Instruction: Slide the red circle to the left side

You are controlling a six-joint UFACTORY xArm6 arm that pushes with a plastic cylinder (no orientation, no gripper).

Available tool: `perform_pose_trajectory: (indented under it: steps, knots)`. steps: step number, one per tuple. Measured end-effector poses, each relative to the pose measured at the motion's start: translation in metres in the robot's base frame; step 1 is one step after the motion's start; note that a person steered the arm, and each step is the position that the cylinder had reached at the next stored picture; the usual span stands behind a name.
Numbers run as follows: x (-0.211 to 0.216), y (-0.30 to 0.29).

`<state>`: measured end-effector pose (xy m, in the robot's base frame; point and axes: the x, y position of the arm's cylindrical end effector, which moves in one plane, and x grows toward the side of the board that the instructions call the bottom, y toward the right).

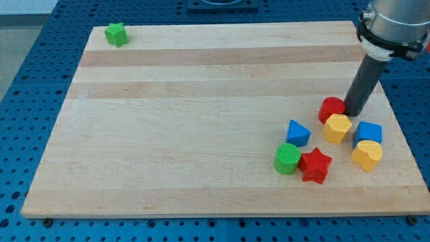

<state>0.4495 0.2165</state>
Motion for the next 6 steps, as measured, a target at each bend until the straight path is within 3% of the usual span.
perform_pose_trajectory:
  steps: [3,6]
  knots:
    - [0.002,-0.040]
    - [0.002,-0.121]
